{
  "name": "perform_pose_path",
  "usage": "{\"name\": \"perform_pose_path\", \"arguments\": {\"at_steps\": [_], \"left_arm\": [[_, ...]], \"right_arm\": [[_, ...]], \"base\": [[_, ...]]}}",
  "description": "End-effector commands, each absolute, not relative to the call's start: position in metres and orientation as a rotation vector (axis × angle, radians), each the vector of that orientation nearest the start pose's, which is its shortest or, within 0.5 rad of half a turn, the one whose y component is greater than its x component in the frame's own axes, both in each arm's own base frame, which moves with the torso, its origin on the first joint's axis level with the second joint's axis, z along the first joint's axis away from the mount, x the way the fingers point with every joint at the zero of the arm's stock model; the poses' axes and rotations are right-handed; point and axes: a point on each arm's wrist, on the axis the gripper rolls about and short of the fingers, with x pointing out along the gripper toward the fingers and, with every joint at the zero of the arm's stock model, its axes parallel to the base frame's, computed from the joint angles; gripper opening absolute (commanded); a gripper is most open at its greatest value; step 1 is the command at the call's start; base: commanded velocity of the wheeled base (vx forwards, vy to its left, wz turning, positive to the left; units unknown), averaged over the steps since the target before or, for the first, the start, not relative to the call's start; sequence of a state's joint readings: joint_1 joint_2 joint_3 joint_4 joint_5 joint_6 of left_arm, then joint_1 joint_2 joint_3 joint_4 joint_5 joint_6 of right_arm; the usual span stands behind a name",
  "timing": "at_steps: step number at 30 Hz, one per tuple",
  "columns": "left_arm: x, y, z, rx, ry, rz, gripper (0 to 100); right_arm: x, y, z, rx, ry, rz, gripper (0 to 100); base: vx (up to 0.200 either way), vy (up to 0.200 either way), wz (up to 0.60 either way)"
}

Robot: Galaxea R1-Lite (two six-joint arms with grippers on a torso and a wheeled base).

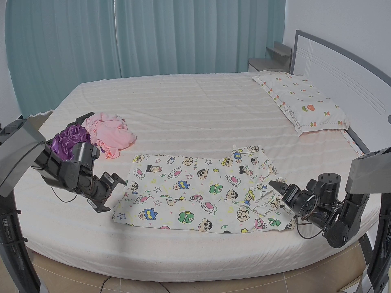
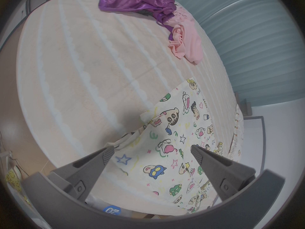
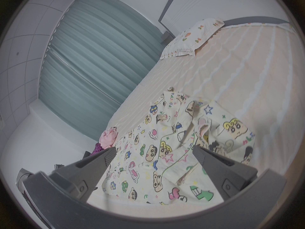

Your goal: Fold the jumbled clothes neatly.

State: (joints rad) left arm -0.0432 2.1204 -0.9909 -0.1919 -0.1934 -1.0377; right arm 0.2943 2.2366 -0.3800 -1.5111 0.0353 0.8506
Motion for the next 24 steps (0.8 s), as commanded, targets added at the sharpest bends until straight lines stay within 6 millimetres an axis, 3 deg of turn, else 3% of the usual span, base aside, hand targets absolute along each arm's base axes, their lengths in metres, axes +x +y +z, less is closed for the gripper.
{"name": "perform_pose_path", "arguments": {"at_steps": [1, 7, 24], "left_arm": [[0.329, -0.014, 0.061, -1.092, 0.891, 0.251, 100], [0.326, -0.017, 0.055, -1.135, 0.847, 0.232, 100], [0.325, -0.018, 0.047, -1.132, 0.871, 0.248, 100]], "right_arm": [[0.287, 0.098, -0.012, 0.787, 0.537, 0.134, 100], [0.300, 0.098, -0.033, 0.777, 0.526, 0.094, 100], [0.310, 0.099, -0.049, 0.766, 0.544, 0.080, 100]], "base": [[0.000, 0.000, 0.00], [0.000, 0.000, 0.00], [0.000, 0.000, 0.00]]}}
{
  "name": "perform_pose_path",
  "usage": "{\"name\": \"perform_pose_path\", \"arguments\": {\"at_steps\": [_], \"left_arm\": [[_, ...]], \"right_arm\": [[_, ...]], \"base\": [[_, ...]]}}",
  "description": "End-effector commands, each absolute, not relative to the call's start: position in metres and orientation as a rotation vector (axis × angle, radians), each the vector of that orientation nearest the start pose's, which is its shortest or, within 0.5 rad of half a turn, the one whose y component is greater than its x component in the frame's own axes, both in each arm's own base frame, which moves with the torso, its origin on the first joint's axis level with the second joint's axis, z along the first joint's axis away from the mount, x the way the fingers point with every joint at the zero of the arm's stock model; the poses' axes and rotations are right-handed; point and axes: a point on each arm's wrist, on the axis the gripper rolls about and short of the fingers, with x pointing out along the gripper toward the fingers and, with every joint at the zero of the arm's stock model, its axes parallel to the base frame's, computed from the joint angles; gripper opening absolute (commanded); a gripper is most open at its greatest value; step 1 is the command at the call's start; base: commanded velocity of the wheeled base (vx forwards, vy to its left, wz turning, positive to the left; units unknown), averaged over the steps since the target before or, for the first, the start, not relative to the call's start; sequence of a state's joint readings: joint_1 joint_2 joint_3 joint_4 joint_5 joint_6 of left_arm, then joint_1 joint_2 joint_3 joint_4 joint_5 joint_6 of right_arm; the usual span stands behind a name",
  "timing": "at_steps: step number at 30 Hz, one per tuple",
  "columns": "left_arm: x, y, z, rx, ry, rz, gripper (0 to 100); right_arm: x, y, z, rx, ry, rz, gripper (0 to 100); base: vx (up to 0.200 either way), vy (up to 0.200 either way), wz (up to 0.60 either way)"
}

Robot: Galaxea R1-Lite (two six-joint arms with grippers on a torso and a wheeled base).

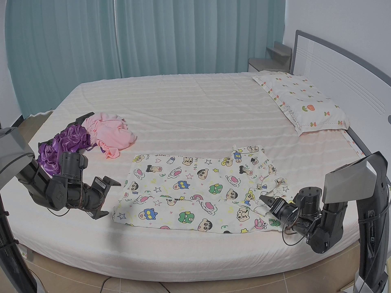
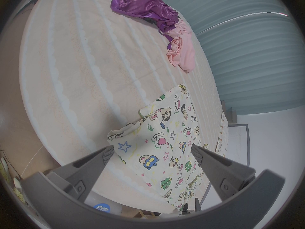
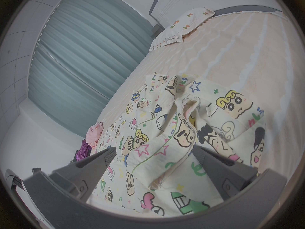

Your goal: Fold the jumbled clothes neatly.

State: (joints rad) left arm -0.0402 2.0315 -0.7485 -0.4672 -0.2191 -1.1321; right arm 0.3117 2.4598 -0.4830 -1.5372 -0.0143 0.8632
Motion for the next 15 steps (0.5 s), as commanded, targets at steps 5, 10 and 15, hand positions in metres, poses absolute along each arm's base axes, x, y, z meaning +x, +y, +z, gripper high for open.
{"name": "perform_pose_path", "arguments": {"at_steps": [5, 10, 15], "left_arm": [[0.3237, -0.0178, 0.0459, -1.130, 0.876, 0.251, 100], [0.3230, -0.0182, 0.0453, -1.126, 0.878, 0.251, 100], [0.3230, -0.0181, 0.0453, -1.125, 0.877, 0.254, 100]], "right_arm": [[0.3081, 0.0993, -0.0500, 0.752, 0.566, 0.071, 100], [0.3136, 0.1011, -0.0516, 0.724, 0.581, 0.070, 100], [0.3178, 0.1030, -0.0504, 0.701, 0.608, 0.063, 100]], "base": [[0.000, 0.000, 0.00], [0.000, 0.000, 0.00], [0.000, 0.000, 0.00]]}}
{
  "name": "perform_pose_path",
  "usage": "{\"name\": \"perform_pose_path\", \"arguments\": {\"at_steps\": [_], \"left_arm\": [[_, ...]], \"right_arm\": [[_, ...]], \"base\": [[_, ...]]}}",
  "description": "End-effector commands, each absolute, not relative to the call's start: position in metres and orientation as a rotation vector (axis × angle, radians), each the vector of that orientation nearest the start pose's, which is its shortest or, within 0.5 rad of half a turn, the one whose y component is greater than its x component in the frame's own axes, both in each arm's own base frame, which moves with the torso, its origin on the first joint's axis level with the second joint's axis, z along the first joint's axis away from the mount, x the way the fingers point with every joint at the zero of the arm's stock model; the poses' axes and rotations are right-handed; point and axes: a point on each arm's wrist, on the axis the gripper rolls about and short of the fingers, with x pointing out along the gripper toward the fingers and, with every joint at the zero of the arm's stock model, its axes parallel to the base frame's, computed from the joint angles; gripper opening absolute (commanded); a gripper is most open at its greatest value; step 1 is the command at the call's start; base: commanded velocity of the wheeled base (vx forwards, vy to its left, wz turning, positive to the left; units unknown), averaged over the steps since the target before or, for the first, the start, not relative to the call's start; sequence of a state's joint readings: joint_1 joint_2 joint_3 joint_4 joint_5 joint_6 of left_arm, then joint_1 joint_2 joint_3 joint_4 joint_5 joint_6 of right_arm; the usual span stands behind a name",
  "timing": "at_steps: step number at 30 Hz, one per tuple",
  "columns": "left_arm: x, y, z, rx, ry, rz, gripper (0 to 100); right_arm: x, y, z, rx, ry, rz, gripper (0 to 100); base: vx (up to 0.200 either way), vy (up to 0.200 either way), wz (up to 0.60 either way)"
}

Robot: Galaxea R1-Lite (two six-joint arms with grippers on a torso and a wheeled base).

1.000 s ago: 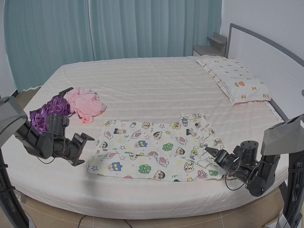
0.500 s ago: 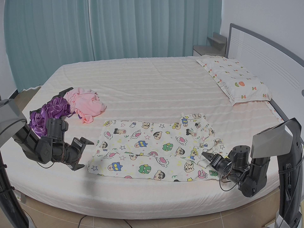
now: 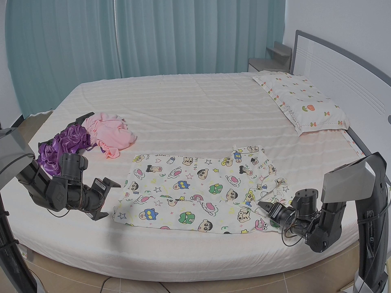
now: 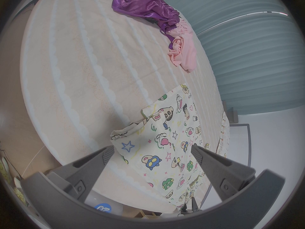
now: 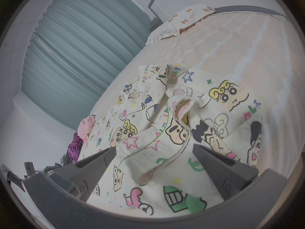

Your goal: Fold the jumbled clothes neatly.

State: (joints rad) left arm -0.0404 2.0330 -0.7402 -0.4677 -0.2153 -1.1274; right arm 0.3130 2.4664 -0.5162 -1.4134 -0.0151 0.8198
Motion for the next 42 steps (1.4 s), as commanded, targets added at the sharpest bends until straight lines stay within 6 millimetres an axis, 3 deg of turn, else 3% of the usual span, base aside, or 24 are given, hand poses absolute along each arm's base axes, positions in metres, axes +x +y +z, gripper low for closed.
{"name": "perform_pose_path", "arguments": {"at_steps": [1, 3, 4, 18, 25, 30, 31, 42], "left_arm": [[0.323, -0.018, 0.045, -1.125, 0.875, 0.253, 100], [0.323, -0.018, 0.045, -1.125, 0.875, 0.253, 100], [0.323, -0.018, 0.045, -1.124, 0.874, 0.254, 100], [0.323, -0.018, 0.045, -1.124, 0.874, 0.257, 100], [0.323, -0.018, 0.043, -1.124, 0.880, 0.261, 100], [0.323, -0.018, 0.043, -1.122, 0.879, 0.262, 100], [0.323, -0.018, 0.043, -1.122, 0.880, 0.260, 100], [0.323, -0.018, 0.043, -1.121, 0.880, 0.263, 100]], "right_arm": [[0.318, 0.103, -0.050, 0.701, 0.612, 0.060, 100], [0.320, 0.103, -0.050, 0.700, 0.609, 0.061, 100], [0.321, 0.103, -0.049, 0.702, 0.606, 0.062, 0], [0.318, 0.102, -0.048, 0.701, 0.586, 0.028, 0], [0.308, 0.098, -0.031, 0.702, 0.570, 0.023, 0], [0.311, 0.088, -0.025, 0.711, 0.543, 0.001, 0], [0.313, 0.084, -0.025, 0.713, 0.540, -0.003, 100], [0.323, 0.078, -0.025, 0.725, 0.510, -0.014, 100]], "base": [[0.000, 0.000, 0.00], [0.000, 0.000, 0.00], [0.000, 0.000, 0.00], [0.000, 0.000, 0.00], [0.000, 0.000, 0.00], [0.000, 0.000, 0.00], [0.000, 0.000, 0.00], [0.000, 0.000, 0.00]]}}
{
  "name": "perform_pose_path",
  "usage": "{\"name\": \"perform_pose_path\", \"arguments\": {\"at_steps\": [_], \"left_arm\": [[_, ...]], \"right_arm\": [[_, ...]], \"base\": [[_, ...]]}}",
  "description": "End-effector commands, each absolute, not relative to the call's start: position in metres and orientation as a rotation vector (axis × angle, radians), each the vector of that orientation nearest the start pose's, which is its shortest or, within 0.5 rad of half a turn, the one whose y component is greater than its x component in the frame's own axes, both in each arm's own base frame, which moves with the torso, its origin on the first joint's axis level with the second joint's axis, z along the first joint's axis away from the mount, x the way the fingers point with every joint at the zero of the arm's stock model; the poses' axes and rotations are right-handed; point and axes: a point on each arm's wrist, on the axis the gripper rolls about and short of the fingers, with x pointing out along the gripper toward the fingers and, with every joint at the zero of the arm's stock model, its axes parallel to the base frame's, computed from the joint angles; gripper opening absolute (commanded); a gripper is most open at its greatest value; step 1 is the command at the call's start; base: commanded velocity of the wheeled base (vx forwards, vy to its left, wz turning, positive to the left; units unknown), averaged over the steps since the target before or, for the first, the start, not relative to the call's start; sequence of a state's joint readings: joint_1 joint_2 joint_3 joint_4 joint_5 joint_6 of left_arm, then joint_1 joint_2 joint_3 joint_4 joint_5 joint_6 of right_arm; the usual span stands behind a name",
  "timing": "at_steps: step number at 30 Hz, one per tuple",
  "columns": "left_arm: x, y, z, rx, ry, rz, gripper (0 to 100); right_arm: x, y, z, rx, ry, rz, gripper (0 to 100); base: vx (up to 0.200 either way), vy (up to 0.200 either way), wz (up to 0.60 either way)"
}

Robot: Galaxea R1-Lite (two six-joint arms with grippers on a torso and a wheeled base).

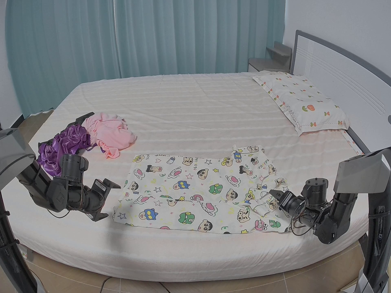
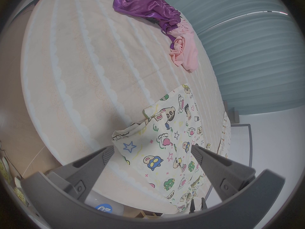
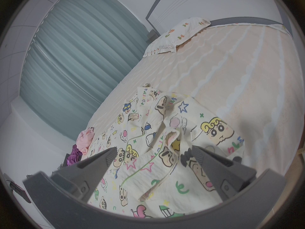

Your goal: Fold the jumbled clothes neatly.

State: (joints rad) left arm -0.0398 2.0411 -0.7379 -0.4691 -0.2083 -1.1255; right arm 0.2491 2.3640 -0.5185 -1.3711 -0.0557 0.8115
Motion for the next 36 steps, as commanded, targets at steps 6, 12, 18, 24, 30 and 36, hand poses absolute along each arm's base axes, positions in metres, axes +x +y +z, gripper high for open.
{"name": "perform_pose_path", "arguments": {"at_steps": [6, 12, 18, 24, 30, 36], "left_arm": [[0.323, -0.018, 0.042, -1.121, 0.881, 0.264, 100], [0.325, -0.018, 0.041, -1.119, 0.873, 0.261, 100], [0.327, -0.017, 0.037, -1.113, 0.853, 0.271, 100], [0.328, -0.017, 0.037, -1.115, 0.850, 0.270, 100], [0.328, -0.017, 0.037, -1.115, 0.850, 0.270, 100], [0.326, -0.017, 0.036, -1.114, 0.854, 0.273, 100]], "right_arm": [[0.341, 0.080, -0.030, 0.717, 0.478, -0.001, 100], [0.351, 0.082, -0.040, 0.697, 0.506, -0.011, 100], [0.352, 0.082, -0.039, 0.695, 0.510, -0.017, 0], [0.347, 0.081, -0.036, 0.691, 0.507, -0.025, 0], [0.335, 0.080, -0.025, 0.688, 0.507, -0.025, 0], [0.324, 0.080, -0.015, 0.686, 0.510, -0.020, 0]], "base": [[0.000, 0.000, 0.00], [0.000, 0.000, 0.00], [0.000, 0.000, 0.00], [0.000, 0.000, 0.00], [0.000, 0.000, 0.00], [0.000, 0.000, 0.00]]}}
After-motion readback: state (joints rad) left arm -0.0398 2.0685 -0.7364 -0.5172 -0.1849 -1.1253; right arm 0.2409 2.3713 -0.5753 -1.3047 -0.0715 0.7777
